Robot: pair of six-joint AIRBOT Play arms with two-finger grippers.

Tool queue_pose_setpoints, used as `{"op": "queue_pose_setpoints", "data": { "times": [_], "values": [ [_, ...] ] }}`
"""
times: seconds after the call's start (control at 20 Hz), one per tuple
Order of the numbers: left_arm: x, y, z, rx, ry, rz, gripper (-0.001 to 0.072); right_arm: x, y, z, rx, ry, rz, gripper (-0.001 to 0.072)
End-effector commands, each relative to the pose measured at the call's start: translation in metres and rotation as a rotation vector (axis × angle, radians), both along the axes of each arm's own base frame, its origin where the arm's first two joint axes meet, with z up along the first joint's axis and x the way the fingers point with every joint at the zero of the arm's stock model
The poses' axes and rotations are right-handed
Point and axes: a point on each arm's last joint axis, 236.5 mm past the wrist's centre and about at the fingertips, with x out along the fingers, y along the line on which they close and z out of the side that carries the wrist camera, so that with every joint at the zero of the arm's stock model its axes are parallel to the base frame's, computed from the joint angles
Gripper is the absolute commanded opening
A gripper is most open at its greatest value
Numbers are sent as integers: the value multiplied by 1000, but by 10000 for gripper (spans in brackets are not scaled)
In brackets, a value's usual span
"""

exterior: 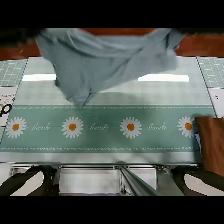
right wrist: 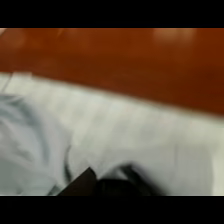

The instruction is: Fold the shirts.

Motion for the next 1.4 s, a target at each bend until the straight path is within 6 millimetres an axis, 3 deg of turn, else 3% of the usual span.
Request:
{"op": "queue_pose_setpoints", "data": {
  "times": [0.0,0.15,0.35,0.5,0.65,0.8,0.85,1.0,1.15,1.25,1.35],
  "values": [
    [-59,17,129,104,-331,83,17,-71,-38,132,-107,-337,-156,19],
    [-118,17,172,154,-467,122,17,-132,-51,163,-151,-418,-200,19],
    [-194,5,197,240,-597,162,17,-195,-48,158,-180,-377,-171,19],
    [-226,11,167,395,-522,211,17,-221,-45,119,-223,-222,-121,20],
    [-229,6,101,455,-294,112,17,-222,-25,57,-231,1,7,20],
    [-195,14,23,401,-36,53,17,-191,-5,-12,-176,164,98,20],
    [-177,19,-10,367,56,47,17,-174,-5,-39,-164,207,93,20],
    [-108,40,-110,241,241,109,17,-121,-8,-147,-119,387,40,20],
    [-51,52,-204,259,354,117,17,-59,-11,-229,-76,501,-22,20],
    [-16,55,-245,262,432,105,17,-13,-11,-267,-33,543,-67,20],
    [12,49,-267,227,495,82,17,27,-4,-290,34,573,-86,20]
  ]
}}
